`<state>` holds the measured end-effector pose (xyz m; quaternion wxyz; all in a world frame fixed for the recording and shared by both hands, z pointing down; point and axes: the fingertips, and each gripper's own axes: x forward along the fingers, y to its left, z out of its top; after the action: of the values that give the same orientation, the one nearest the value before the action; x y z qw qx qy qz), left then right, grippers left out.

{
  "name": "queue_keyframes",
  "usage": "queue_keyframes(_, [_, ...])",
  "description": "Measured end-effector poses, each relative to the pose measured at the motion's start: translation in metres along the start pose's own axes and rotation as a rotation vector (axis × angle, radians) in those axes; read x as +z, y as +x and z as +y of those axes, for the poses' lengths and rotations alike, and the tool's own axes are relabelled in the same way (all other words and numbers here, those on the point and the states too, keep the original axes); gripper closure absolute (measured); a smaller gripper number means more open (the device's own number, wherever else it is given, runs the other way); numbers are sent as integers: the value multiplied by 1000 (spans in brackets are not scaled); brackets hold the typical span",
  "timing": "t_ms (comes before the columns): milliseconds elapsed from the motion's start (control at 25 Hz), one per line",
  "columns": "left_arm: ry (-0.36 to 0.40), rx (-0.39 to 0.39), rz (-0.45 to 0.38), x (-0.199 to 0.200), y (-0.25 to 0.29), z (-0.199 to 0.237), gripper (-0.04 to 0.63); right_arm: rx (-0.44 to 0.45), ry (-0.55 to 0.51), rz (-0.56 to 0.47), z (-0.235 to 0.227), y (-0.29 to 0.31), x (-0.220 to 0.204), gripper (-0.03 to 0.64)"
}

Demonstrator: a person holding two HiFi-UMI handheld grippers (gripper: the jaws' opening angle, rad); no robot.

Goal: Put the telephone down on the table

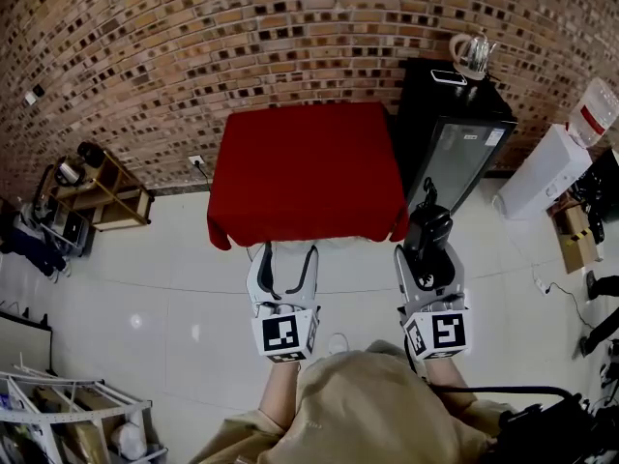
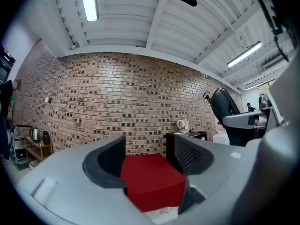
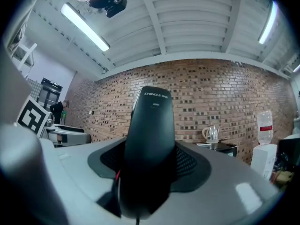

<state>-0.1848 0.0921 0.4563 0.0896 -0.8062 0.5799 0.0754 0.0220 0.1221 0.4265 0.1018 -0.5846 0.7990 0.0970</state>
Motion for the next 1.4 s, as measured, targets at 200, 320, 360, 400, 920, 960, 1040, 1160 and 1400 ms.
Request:
queue_keyframes(200, [-17,-54,76,-35,40,12,284,-9,8,18,-8,43,-23,342])
queue_keyframes(320, [-23,-40,77,-45,65,16,284,4,10,20,-22,68,-32,342])
queue_keyframes(360, [-22,-33,76,-49,75,17,284,11,21,17,-27,78,-38,343])
queue_keyframes(400, [-19,-27,77,-53,86,19,284,20,41,12,-32,88,-44,342])
queue_keyframes(920, [52,50,16,-36,229,-16,284,155,109,-89,-132,200,-52,342])
queue_keyframes(960, [53,52,16,-39,237,-18,284,155,122,-84,-141,207,-60,342])
queue_keyframes(1040, [70,57,26,-48,252,-20,284,153,140,-74,-156,223,-75,342])
queue_keyframes(1160, [74,74,47,-61,272,-19,284,150,155,-53,-174,240,-92,342])
queue_keyframes(1400, [77,65,74,-76,312,-11,284,134,168,-22,-194,273,-112,342])
